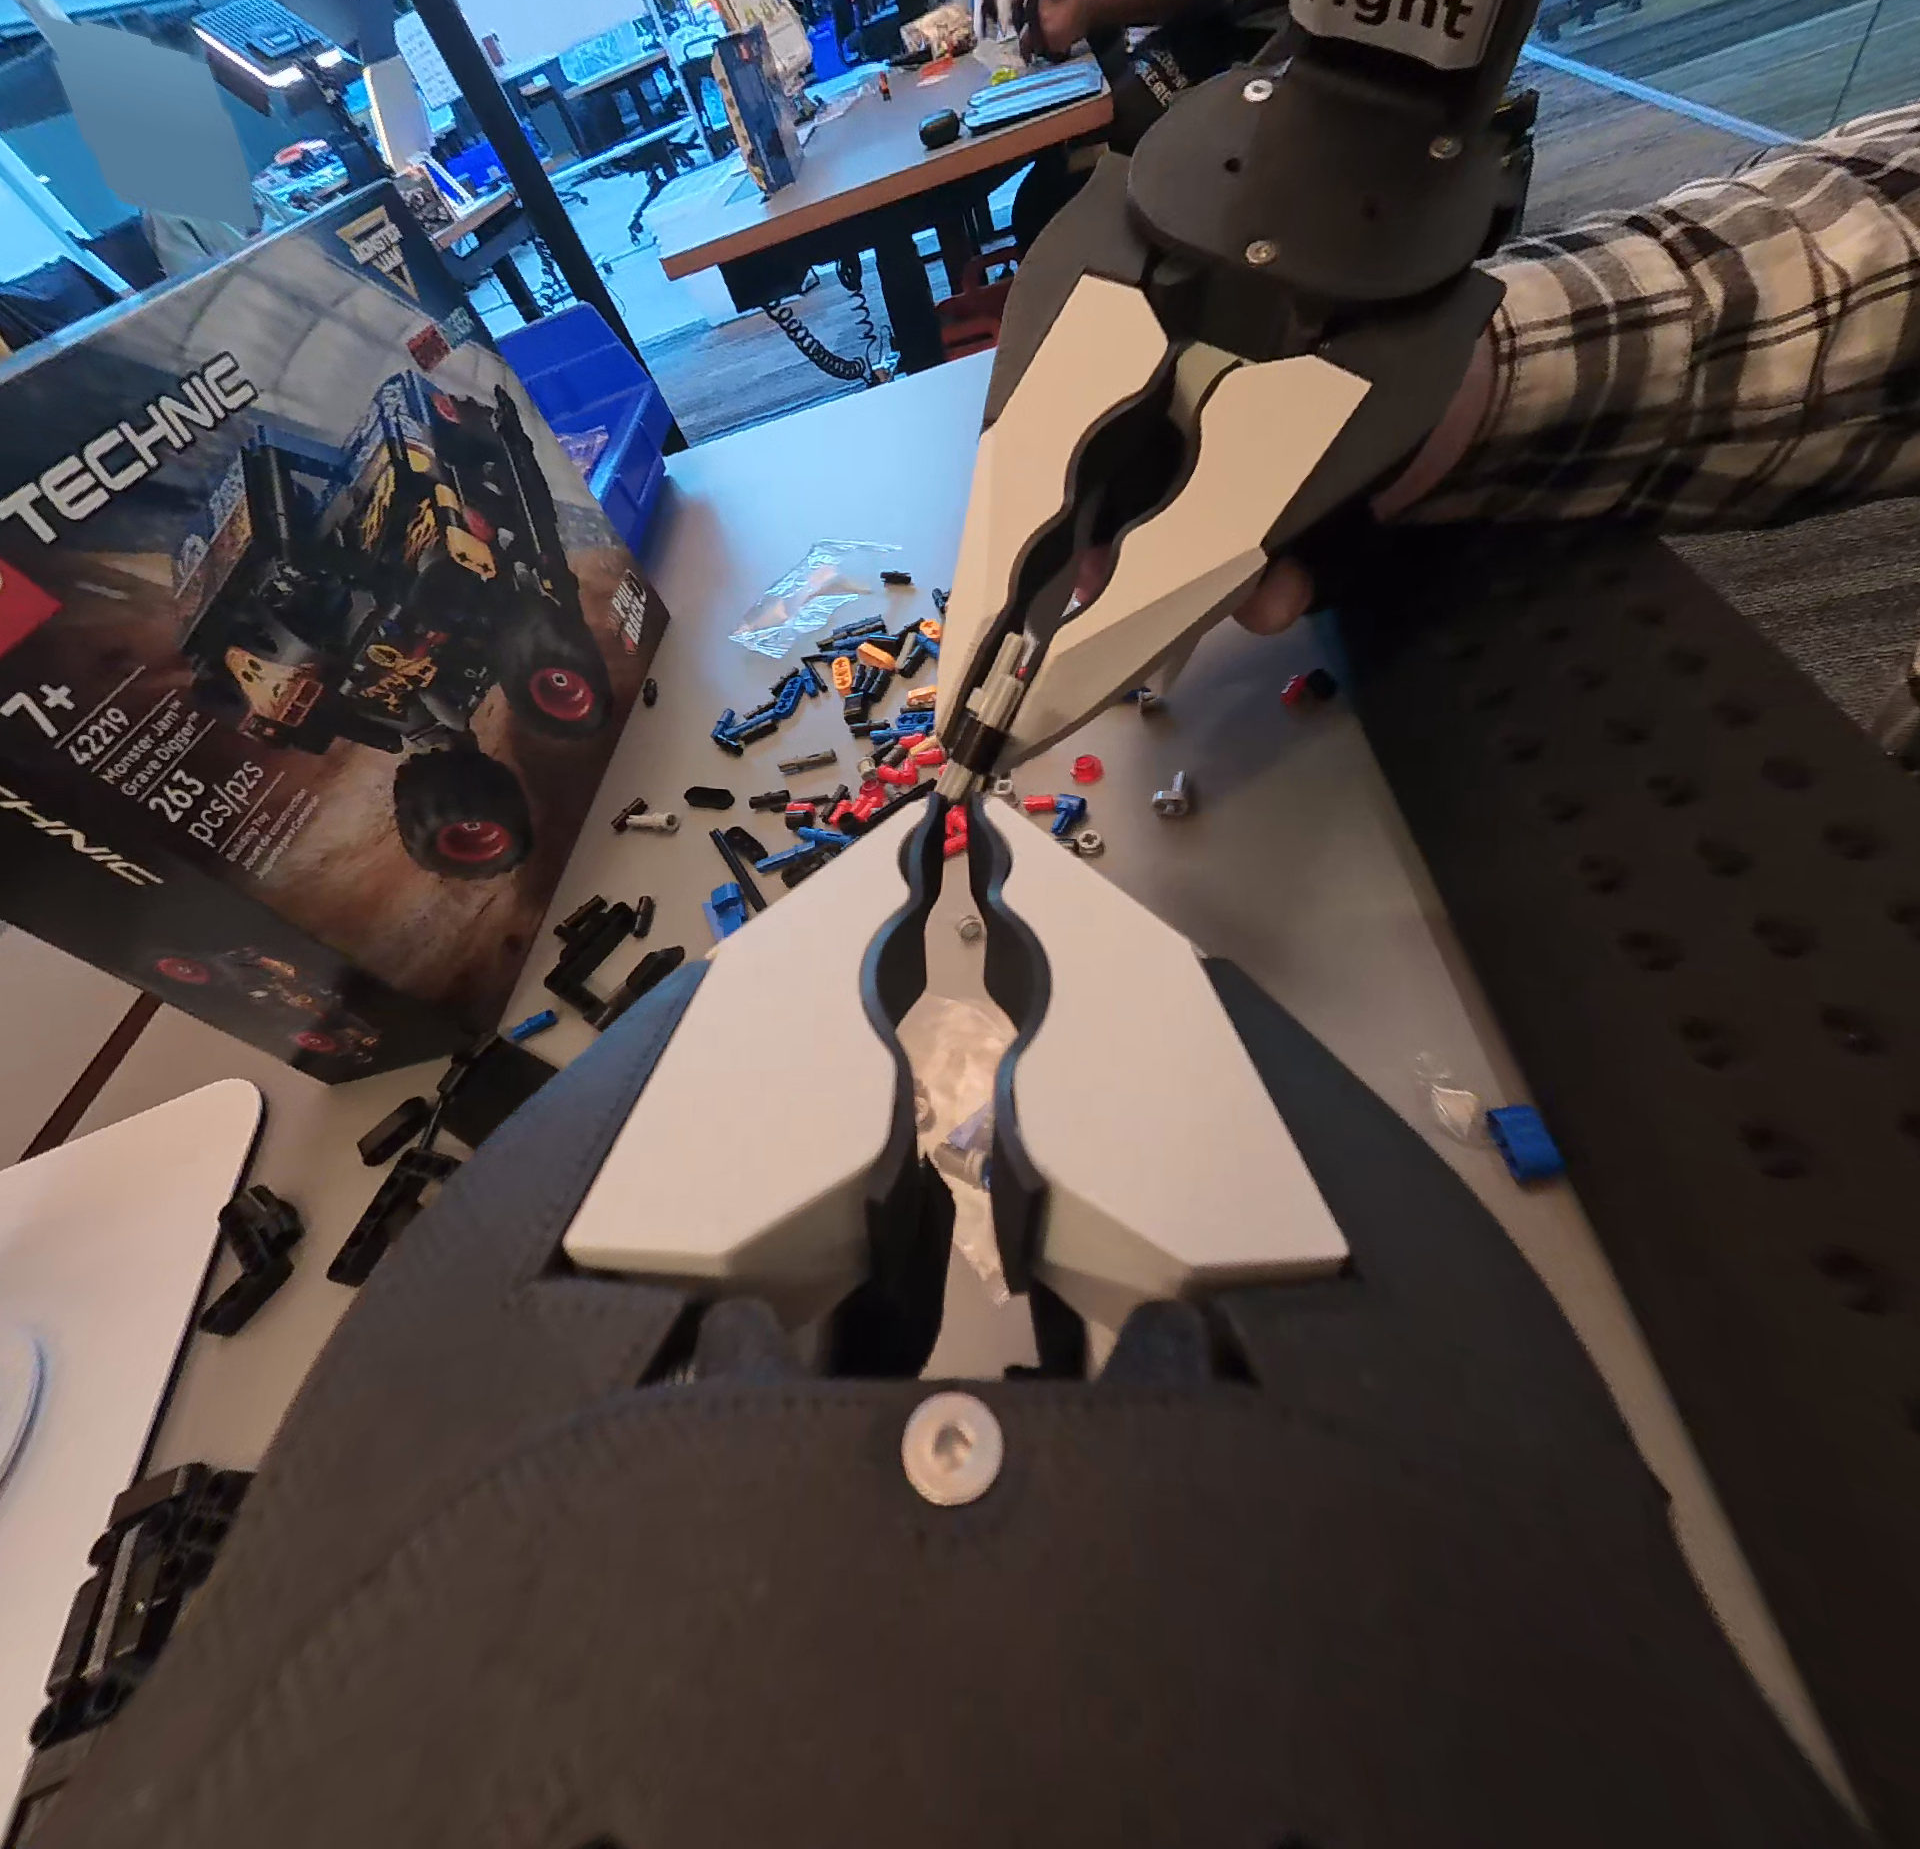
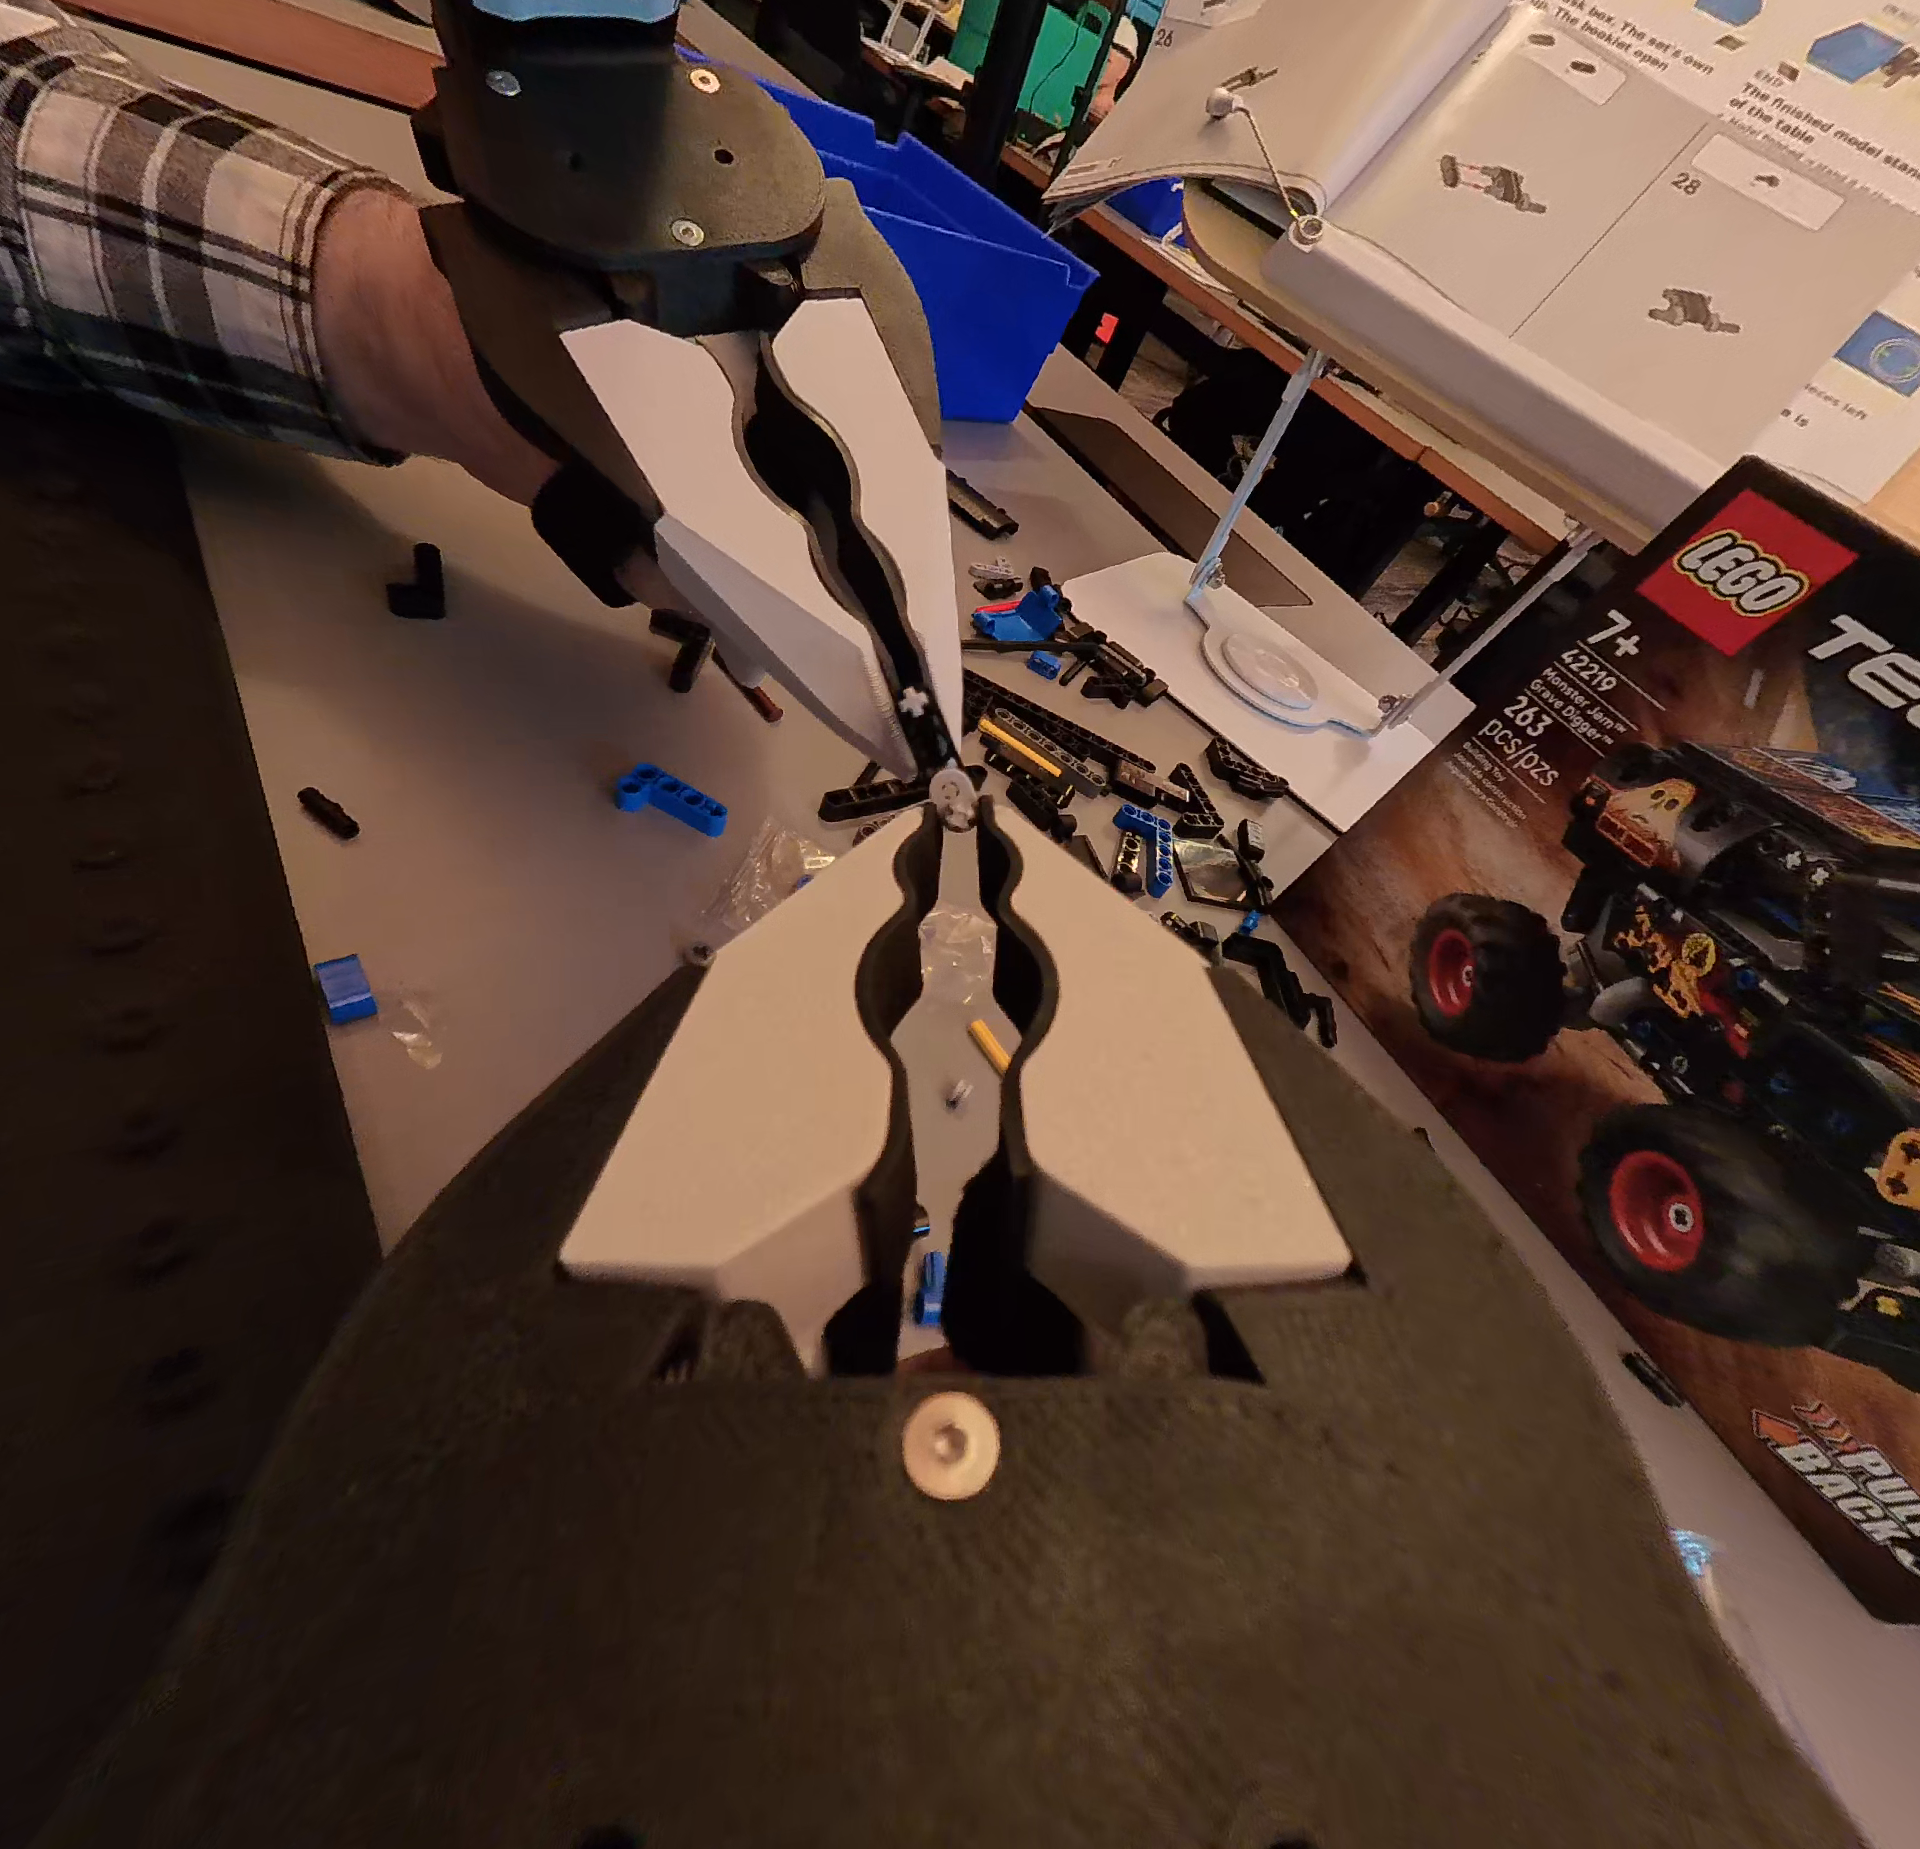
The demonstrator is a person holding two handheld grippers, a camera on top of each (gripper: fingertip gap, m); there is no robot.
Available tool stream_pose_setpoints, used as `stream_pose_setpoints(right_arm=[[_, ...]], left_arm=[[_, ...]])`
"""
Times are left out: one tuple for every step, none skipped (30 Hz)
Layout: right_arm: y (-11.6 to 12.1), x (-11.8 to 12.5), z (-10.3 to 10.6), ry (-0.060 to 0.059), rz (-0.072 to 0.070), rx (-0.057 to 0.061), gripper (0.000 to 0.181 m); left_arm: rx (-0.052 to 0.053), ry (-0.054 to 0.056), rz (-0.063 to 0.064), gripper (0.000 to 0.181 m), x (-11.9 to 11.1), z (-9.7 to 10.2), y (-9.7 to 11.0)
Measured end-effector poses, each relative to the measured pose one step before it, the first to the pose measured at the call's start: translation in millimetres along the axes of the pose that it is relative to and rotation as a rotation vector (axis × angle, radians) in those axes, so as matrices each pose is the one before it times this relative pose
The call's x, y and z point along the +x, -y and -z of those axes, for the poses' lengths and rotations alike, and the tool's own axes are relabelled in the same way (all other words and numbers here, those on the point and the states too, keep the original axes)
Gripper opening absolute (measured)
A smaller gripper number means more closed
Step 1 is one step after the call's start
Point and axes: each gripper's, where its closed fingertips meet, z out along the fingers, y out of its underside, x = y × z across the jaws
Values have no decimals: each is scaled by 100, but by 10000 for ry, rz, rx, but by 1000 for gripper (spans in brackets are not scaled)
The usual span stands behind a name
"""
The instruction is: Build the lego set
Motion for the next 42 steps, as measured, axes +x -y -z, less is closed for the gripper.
stream_pose_setpoints(right_arm=[[13,31,-38,-34,14,2,6],[-3,48,-41,-31,4,-2,6],[8,39,-31,-34,10,4,6],[-15,83,-26,-48,23,0,6],[15,115,-9,-82,25,-5,6],[8,103,24,-83,18,3,6],[40,127,-13,-99,5,15,6],[-15,145,-89,-140,24,-9,6],[-36,164,-25,-155,77,-37,6],[-57,158,-8,-150,92,-56,6],[-64,118,-40,-135,85,-55,6],[-27,86,-37,-117,80,-36,5],[24,32,-35,-101,81,-17,5],[-12,114,1,-130,87,-36,6],[-12,61,-20,-93,94,-43,6],[-2,-8,-56,-53,65,-30,6],[-26,-4,-121,-55,48,-39,6],[-32,7,-106,-55,88,-49,6],[-3,-25,-83,-47,98,-46,6],[-13,-64,-102,-35,72,-41,6],[23,-40,-56,-33,70,-19,6],[13,-15,-36,-50,86,-19,6],[3,48,-71,-95,125,-32,6],[-25,37,0,-103,153,-45,6],[-44,-27,105,-76,141,-60,6],[-53,1,-65,-98,181,-54,6],[-31,55,-90,-148,250,-66,5],[6,75,-94,-200,339,-77,6],[89,32,-91,-211,392,-48,4],[178,-94,-46,-145,334,1,6],[217,-81,-114,-112,258,9,5],[163,-66,-125,-93,232,-14,5],[148,-54,-171,-54,170,-8,5],[175,4,-159,-35,64,30,5],[148,19,-88,-29,31,27,5],[89,27,-149,-20,26,27,6],[57,36,-182,10,-60,34,6],[57,46,-208,39,-134,58,6],[88,77,-159,8,-77,69,6],[86,69,-145,-20,-40,55,6],[67,42,-136,1,-92,51,7],[28,-17,-121,70,-165,58,7]], left_arm=[[2,37,-21,2,-54,-20,2],[-4,34,-9,2,-51,-16,-21],[-12,28,-4,2,-36,-35,-34],[-8,35,2,1,-60,-27,-37],[-10,37,14,0,-83,-18,-41],[-4,63,16,0,-142,17,-53],[6,54,24,0,-159,43,-28],[30,47,52,0,-164,74,12],[45,58,57,1,-173,74,54],[34,66,36,3,-168,69,53],[6,63,1,4,-139,34,24],[1,45,-24,6,-71,21,8],[-6,10,-30,7,15,-14,-9],[-35,16,-55,9,35,-56,-50],[-74,14,-88,10,60,-95,-88],[-101,5,-112,13,108,-131,-121],[-92,4,-141,14,138,-140,-97],[-64,45,-163,15,94,-133,-18],[-41,66,-154,16,69,-99,37],[-3,75,-118,17,18,-59,114],[16,72,-84,17,-7,-37,143],[-10,100,-83,17,-79,-21,94],[-71,107,-93,18,-85,-35,-10],[-65,120,-101,20,-104,-40,-8],[-44,126,-87,21,-102,-23,25],[-45,114,-73,23,-104,-21,34],[-1,106,-91,23,-87,6,97],[26,141,-121,23,-114,26,160],[-1,135,-169,23,-79,24,130],[-39,132,-263,23,-23,2,86],[-81,205,-355,22,-68,-15,41],[-130,205,-360,20,-53,-57,-27],[-130,116,-353,17,83,-67,-22],[-132,-21,-296,12,293,-86,-55],[-124,144,-177,10,-35,-97,-109],[-8,117,-112,8,-81,-19,-9],[34,37,-7,8,-51,6,26],[44,-22,60,7,-18,27,27],[55,-25,76,7,-26,13,38],[50,-4,73,7,-49,26,65],[33,-15,67,6,-15,20,41],[24,-52,102,6,16,8,-3]])
